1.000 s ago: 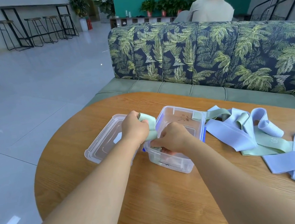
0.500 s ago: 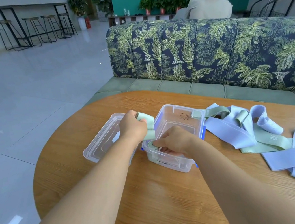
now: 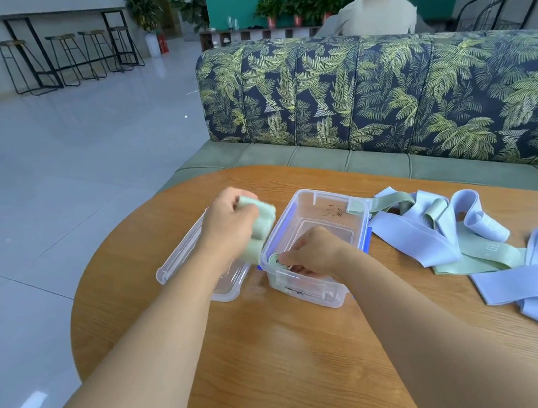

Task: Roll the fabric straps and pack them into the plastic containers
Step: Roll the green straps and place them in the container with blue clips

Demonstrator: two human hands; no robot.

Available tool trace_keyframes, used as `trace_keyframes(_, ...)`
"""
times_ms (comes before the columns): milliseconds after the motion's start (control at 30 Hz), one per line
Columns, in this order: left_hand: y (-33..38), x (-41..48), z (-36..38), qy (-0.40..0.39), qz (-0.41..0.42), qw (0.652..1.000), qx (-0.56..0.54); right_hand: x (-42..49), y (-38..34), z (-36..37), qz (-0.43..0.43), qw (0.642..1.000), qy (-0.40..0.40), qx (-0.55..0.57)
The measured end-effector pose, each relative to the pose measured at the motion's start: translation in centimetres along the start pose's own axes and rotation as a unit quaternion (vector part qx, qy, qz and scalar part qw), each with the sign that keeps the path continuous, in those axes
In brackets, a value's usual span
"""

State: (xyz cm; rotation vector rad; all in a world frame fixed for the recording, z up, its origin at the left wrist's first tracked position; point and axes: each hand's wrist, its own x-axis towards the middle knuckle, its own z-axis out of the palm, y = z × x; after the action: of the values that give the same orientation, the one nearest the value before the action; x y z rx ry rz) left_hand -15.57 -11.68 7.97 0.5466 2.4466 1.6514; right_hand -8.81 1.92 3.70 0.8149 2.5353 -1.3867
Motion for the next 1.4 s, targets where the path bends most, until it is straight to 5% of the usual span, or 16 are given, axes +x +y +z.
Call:
trace_keyframes(200, -1.6, -3.9, -0.5, -0.201, -0.042, 0.949, 0.238, -0.5, -0.8, -0.4, 0.018, 0.999, 0.002, -0.04)
trace_keyframes(467, -0.3, -4.6, -0.4, -0.215, 0.015, 0.887, 0.409, -0.5, -0.6, -0.4, 0.037, 0.999, -0.004, 0.008)
trace_keyframes(900, -0.6, -3.7, -0.3, -0.22, -0.047, 0.92, 0.321, 0.0, -0.8, 0.0, 0.021, 0.998, 0.044, -0.046)
trace_keyframes(1400, 0.7, -3.7, -1.7, -0.204, -0.04, 0.937, 0.279, -0.1, -0.6, -0.1, 0.023, 0.999, 0.04, 0.016)
